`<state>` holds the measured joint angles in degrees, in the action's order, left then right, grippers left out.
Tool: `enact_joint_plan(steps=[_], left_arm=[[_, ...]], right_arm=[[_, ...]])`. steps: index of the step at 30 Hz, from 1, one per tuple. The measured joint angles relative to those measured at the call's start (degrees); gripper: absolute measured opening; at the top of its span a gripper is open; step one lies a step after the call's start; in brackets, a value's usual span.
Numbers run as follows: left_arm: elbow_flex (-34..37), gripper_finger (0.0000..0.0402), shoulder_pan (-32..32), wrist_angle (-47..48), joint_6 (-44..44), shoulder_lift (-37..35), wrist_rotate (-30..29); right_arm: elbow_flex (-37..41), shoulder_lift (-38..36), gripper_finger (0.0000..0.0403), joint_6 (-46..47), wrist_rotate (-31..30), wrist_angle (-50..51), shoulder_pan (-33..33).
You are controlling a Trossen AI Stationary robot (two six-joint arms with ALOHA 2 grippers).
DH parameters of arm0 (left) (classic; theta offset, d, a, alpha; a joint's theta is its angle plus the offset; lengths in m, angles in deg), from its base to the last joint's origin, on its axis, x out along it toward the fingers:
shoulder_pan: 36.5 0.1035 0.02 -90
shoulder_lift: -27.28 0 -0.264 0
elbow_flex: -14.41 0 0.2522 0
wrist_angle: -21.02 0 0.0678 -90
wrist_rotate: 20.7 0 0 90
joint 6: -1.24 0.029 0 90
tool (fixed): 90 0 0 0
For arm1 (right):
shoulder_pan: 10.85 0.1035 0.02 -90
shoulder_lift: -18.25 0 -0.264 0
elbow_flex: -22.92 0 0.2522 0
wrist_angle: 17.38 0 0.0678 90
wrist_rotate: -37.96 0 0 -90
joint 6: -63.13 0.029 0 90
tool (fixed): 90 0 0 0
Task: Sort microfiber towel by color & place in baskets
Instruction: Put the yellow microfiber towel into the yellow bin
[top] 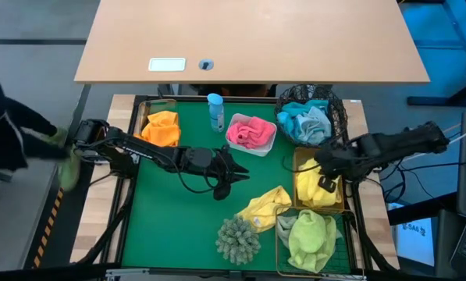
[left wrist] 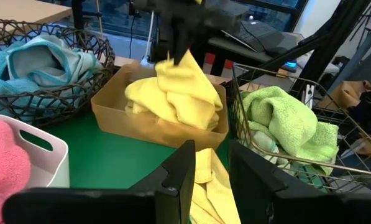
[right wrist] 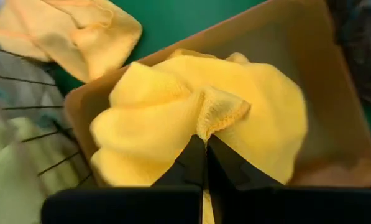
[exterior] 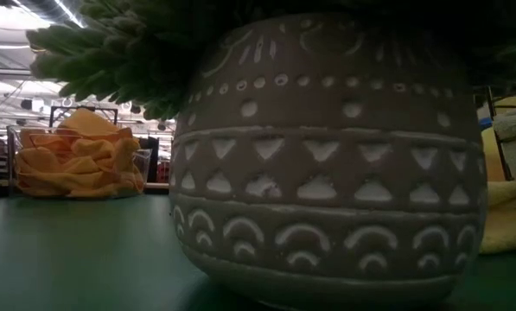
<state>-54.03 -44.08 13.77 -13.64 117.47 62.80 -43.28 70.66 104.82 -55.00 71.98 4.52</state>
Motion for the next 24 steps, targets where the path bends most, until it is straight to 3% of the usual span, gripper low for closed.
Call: enact_joint_plan(steps=[10,18,24], left_arm=[[0.00,0.0089,0.02,0.00,0.02,0.00,-0.02],[0.00,0.0089,0.04,0.00,0.04,0.00,-0.02],[0.00,0.0089,0.04,0.00,0.07,0.00,-0.02]], right_arm=[[12.21,2.39,0.0003,0.15,-2.76,-13.77,0.01],[16.76,3.53,0.0003,3.06,-8.95,-15.78,0.00],[18.25,3.72,0.0003,4.19,-8.20,-15.80,0.00]])
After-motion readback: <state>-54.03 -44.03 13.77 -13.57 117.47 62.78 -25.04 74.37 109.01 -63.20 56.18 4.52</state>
